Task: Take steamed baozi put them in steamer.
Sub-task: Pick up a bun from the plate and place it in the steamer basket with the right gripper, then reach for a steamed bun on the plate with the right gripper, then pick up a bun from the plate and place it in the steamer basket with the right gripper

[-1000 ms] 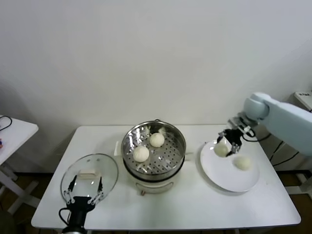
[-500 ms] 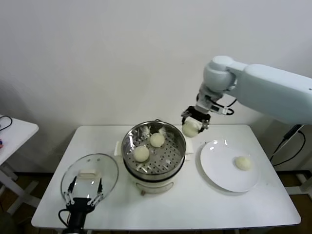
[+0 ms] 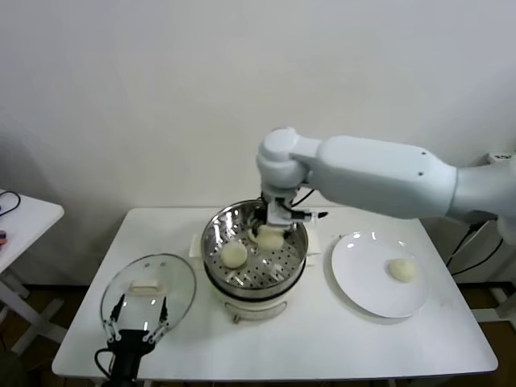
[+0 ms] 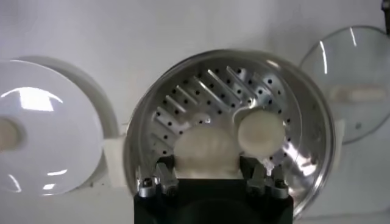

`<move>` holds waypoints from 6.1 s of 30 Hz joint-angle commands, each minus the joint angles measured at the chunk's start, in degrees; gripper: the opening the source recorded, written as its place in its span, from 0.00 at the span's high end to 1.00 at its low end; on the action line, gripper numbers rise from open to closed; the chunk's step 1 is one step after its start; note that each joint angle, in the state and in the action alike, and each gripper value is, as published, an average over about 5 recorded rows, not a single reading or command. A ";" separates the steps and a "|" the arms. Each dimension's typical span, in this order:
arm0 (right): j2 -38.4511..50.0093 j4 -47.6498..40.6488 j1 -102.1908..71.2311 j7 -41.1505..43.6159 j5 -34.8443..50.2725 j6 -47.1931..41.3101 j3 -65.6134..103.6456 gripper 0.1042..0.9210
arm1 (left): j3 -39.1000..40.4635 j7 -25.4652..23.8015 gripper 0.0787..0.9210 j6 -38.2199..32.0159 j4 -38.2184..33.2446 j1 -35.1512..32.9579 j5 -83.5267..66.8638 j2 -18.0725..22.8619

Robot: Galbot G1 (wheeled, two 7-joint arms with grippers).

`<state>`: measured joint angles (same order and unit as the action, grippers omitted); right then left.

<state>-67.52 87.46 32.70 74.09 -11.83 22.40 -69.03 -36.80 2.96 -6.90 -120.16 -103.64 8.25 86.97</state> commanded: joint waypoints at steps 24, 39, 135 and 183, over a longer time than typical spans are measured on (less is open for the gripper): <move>-2.51 1.37 -9.00 -0.54 -7.74 4.06 0.08 0.28 | -0.06 -0.01 0.12 0.16 1.47 0.61 -0.09 -0.08; -1.65 1.15 -9.23 -0.80 -8.07 4.65 0.12 0.27 | 0.19 -0.01 0.12 0.51 1.67 1.22 0.13 -0.06; 18.30 -48.98 -35.50 -1.96 -9.23 -10.26 35.36 0.12 | 0.68 -1.91 0.12 0.48 -1.71 0.84 -1.24 -0.53; 17.97 -43.27 -10.97 -1.89 18.73 -18.14 9.75 0.26 | 1.41 -1.84 0.12 0.39 -1.24 1.40 -1.11 -0.24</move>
<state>-49.29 40.80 7.06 72.38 -10.73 8.91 -43.18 -35.67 1.17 -6.46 -121.41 -102.31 7.05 86.58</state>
